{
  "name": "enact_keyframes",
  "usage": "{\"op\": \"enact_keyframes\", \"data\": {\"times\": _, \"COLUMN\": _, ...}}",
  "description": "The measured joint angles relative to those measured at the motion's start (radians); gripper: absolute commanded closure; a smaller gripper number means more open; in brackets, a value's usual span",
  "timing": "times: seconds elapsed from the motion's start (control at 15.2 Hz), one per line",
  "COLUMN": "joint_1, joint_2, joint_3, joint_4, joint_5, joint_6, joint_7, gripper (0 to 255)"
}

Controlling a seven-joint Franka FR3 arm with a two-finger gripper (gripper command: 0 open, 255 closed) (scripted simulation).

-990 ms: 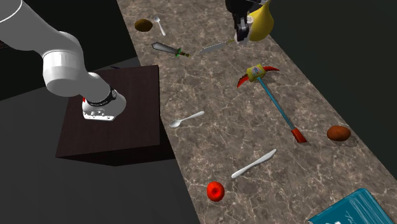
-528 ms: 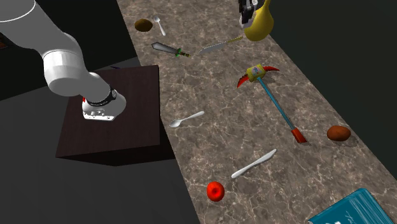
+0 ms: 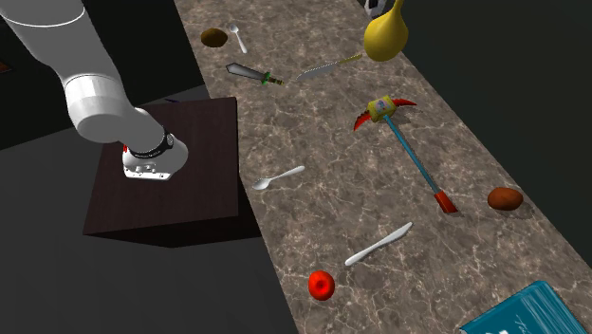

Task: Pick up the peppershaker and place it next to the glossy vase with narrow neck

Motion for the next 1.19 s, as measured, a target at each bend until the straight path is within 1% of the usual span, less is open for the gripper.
{"op": "enact_keyframes", "data": {"times": 0.26, "joint_1": 0.031, "joint_2": 0.113, "joint_3": 0.017, "joint_4": 0.16, "joint_5": -0.01, "joint_6": -0.041, "joint_7": 0.065, "gripper": 255}}
{"op": "enact_keyframes", "data": {"times": 0.53, "joint_1": 0.054, "joint_2": 0.291, "joint_3": 0.031, "joint_4": 0.442, "joint_5": -0.018, "joint_6": -0.139, "joint_7": 0.133, "gripper": 255}}
{"op": "enact_keyframes", "data": {"times": 0.59, "joint_1": 0.06, "joint_2": 0.314, "joint_3": 0.033, "joint_4": 0.472, "joint_5": -0.019, "joint_6": -0.144, "joint_7": 0.143, "gripper": 255}}
{"op": "enact_keyframes", "data": {"times": 0.66, "joint_1": 0.063, "joint_2": 0.329, "joint_3": 0.034, "joint_4": 0.488, "joint_5": -0.02, "joint_6": -0.145, "joint_7": 0.149, "gripper": 255}}
{"op": "enact_keyframes", "data": {"times": 0.73, "joint_1": 0.066, "joint_2": 0.333, "joint_3": 0.034, "joint_4": 0.482, "joint_5": -0.02, "joint_6": -0.135, "joint_7": 0.15, "gripper": 255}}
{"op": "enact_keyframes", "data": {"times": 1.19, "joint_1": 0.076, "joint_2": 0.302, "joint_3": 0.035, "joint_4": 0.335, "joint_5": -0.019, "joint_6": -0.02, "joint_7": 0.14, "gripper": 255}}
